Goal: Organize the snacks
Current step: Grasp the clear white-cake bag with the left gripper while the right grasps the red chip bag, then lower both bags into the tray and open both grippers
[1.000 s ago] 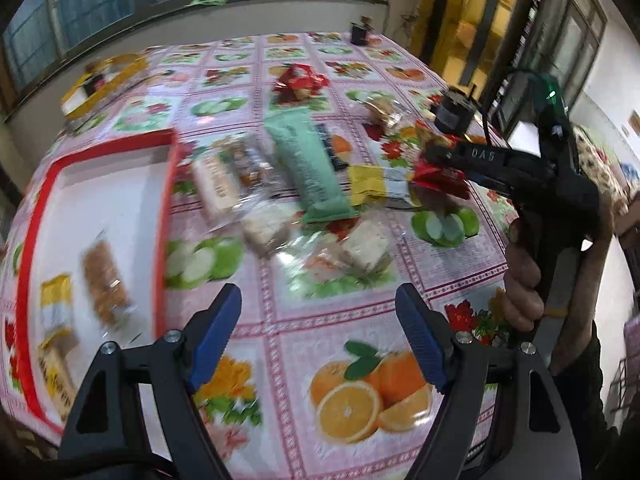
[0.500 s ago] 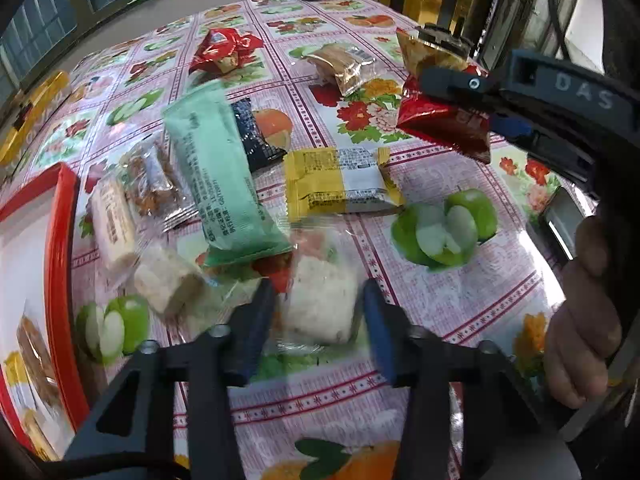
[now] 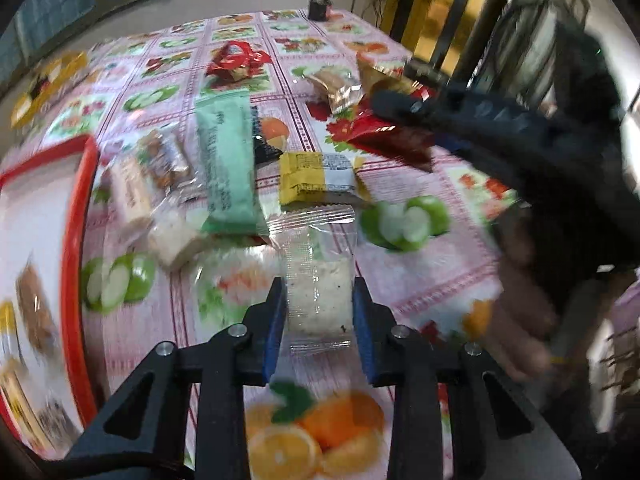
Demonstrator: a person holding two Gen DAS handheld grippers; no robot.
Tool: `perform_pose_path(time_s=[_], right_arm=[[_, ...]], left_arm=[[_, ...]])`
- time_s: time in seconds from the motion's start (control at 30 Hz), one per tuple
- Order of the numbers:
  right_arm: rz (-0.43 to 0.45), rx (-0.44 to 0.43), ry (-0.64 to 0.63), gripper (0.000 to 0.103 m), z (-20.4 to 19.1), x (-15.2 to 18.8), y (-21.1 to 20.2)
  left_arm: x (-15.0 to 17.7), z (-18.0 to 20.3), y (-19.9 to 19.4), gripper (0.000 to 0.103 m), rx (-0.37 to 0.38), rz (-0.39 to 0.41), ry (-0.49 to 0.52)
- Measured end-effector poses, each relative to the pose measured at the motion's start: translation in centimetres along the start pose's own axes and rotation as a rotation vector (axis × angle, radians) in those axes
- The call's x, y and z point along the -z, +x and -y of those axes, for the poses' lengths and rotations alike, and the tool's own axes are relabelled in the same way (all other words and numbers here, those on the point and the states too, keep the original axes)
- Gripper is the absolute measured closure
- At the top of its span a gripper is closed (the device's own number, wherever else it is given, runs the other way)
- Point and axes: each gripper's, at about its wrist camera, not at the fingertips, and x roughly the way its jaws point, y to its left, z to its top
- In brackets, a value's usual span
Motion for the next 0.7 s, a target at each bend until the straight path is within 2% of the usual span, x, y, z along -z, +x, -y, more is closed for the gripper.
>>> perform_pose_path(time_s=[0.1, 0.17, 0.3, 0.43, 0.5, 0.7], right_arm=[[0.014, -0.015, -0.053, 0.073, -1.2, 0.2, -0.2], [0.009, -0.045, -0.062, 0.073, -2.1, 0.6, -0.5], [-0.033, -0.147, -0.069, 0.073, -5.3, 1.9, -1.2], [-0.102, -0.253, -0.143, 0.073, -10.8, 3.0, -1.2], [-0.124, -0.271, -0.182, 0.073, -13.3, 3.5, -0.8], [-0.197, -0.292, -0.275, 0.073, -19.1, 3.9, 2.4]], left_arm=[[0.9, -1.7, -3.3, 0.070, 0.025, 0.039, -0.085], [1.8, -3.6, -6.5, 0.070, 0.033, 0.094, -0.146], [3.2, -8.5, -11.6, 0.070, -0.047, 0.192, -0.260], [4.1, -14.0, -14.7, 0.070, -0.071, 0.237, -0.385], [4.5, -16.7, -15.9, 0.070, -0.054, 0.257, -0.443], [4.3, -21.5, -17.9, 0.070, -0.123, 0.323, -0.514]])
